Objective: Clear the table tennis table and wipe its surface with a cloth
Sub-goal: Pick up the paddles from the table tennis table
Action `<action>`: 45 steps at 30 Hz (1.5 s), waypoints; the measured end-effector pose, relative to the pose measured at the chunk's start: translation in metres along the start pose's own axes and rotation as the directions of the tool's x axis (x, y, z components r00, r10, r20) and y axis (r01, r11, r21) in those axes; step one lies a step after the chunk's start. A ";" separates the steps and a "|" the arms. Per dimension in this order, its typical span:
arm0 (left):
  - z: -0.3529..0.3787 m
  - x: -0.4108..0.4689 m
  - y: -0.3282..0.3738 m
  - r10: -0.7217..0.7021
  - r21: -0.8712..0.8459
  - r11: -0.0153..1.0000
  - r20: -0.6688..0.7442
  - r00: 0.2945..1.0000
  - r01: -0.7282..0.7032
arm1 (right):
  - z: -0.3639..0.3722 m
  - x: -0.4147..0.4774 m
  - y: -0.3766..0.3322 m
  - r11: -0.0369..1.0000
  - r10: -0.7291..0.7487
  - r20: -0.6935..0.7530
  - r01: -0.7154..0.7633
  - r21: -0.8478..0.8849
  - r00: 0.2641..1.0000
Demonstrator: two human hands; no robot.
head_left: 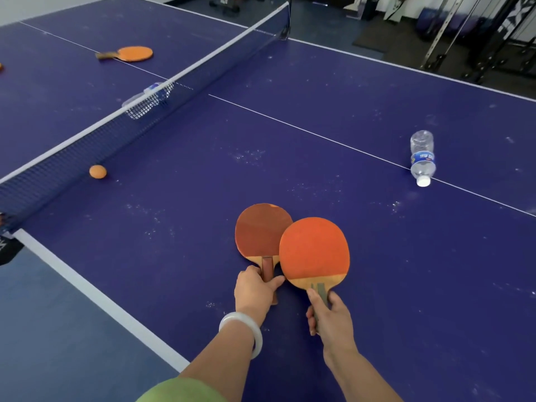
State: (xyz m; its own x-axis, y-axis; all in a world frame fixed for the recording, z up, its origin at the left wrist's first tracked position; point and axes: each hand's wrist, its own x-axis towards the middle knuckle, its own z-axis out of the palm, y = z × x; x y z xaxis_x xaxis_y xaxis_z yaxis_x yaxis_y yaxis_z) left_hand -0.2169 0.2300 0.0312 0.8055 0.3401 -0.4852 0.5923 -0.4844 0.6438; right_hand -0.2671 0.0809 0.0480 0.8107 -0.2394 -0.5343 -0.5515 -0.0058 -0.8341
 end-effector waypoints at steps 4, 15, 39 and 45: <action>-0.003 -0.001 -0.006 -0.024 -0.129 0.991 0.047 0.999 0.030 | 0.001 -0.004 0.002 1.000 -0.007 0.002 0.007 -0.009 1.000; -0.046 -0.038 -0.023 -0.109 -0.469 0.867 0.144 0.984 0.165 | 0.015 -0.033 -0.025 0.992 -0.126 0.153 0.129 -0.012 0.980; -0.320 -0.176 -0.307 -0.461 -0.909 0.408 -0.119 0.880 0.091 | 0.335 -0.225 -0.010 0.873 0.015 0.828 0.396 -0.284 0.560; -0.426 -0.207 -0.415 -0.532 -0.889 0.453 -0.202 0.822 0.074 | 0.480 -0.320 0.015 0.844 0.078 0.886 0.443 -0.303 0.457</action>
State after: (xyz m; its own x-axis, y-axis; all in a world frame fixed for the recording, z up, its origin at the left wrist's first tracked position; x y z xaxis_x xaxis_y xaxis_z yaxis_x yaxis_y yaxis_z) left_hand -0.6224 0.7044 0.1167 0.3508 0.7003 -0.6217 0.3423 0.5221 0.7812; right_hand -0.4400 0.6231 0.1408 0.5013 0.7507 -0.4303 -0.1653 -0.4051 -0.8992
